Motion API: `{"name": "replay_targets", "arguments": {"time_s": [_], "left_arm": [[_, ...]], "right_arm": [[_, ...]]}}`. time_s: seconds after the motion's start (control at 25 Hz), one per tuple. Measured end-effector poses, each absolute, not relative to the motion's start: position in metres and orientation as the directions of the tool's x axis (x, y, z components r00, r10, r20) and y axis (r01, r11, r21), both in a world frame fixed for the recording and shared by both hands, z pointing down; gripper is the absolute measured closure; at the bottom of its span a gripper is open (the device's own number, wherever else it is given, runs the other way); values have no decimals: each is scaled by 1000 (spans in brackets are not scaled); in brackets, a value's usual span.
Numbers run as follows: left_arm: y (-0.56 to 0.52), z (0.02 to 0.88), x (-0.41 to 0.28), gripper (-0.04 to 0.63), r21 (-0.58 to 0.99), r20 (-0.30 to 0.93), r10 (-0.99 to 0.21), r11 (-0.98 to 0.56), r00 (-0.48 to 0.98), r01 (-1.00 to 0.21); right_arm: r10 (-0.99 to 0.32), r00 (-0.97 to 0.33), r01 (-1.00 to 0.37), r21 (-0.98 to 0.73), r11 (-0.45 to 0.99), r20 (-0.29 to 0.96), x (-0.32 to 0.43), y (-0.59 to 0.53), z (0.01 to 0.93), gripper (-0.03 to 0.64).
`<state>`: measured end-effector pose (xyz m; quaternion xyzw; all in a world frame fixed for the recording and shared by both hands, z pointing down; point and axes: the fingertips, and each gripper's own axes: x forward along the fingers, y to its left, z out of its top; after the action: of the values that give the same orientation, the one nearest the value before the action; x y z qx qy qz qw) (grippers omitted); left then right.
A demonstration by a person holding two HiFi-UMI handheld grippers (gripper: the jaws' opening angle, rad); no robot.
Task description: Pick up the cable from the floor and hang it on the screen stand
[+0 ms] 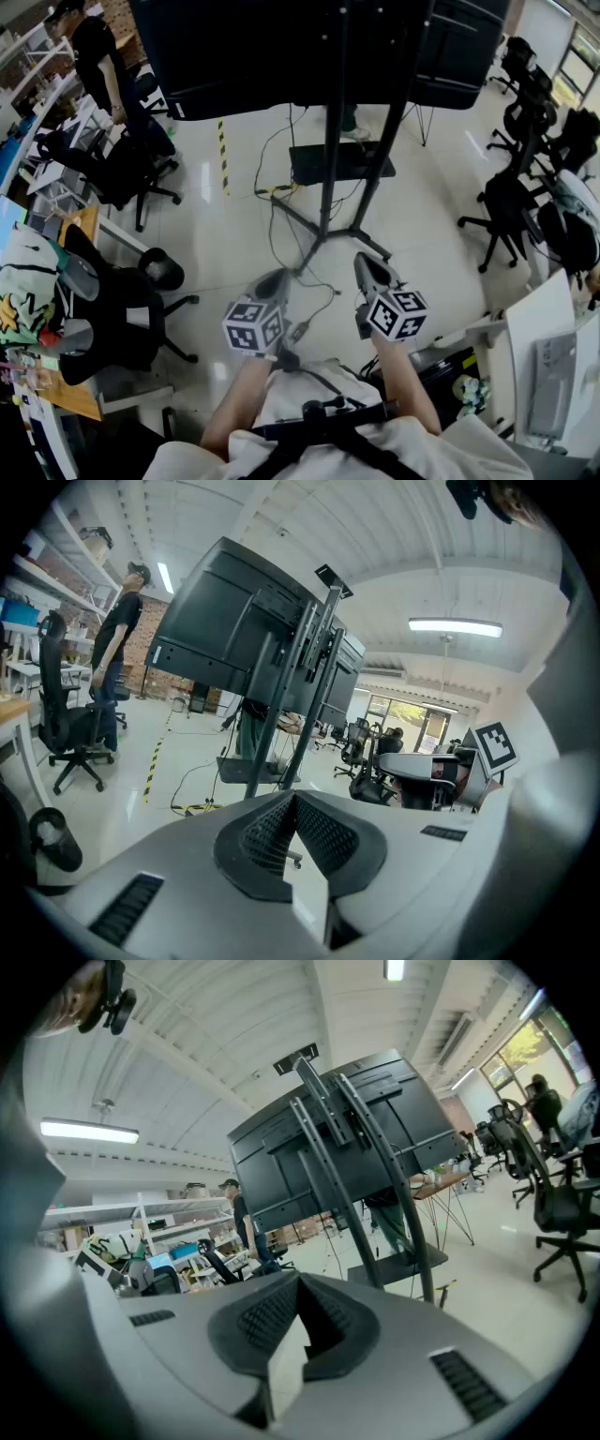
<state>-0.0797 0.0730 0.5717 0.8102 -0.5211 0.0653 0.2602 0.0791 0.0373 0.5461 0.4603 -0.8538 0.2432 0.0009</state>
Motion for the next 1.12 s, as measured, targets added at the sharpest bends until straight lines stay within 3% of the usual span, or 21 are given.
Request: {"name": "replay_targets", "arguments": {"time_s": [0.64,1.12], "left_arm": [[102,598,-44,594,340,424,-809,-275,408,-899],[-17,618,-72,594,340,434,-793,-295,428,-893]], "right_arm": [[-722,-662,-717,-450,532,201,119,69,558,604],[-723,-654,-734,-419,535,222,89,-28,558,604]]}}
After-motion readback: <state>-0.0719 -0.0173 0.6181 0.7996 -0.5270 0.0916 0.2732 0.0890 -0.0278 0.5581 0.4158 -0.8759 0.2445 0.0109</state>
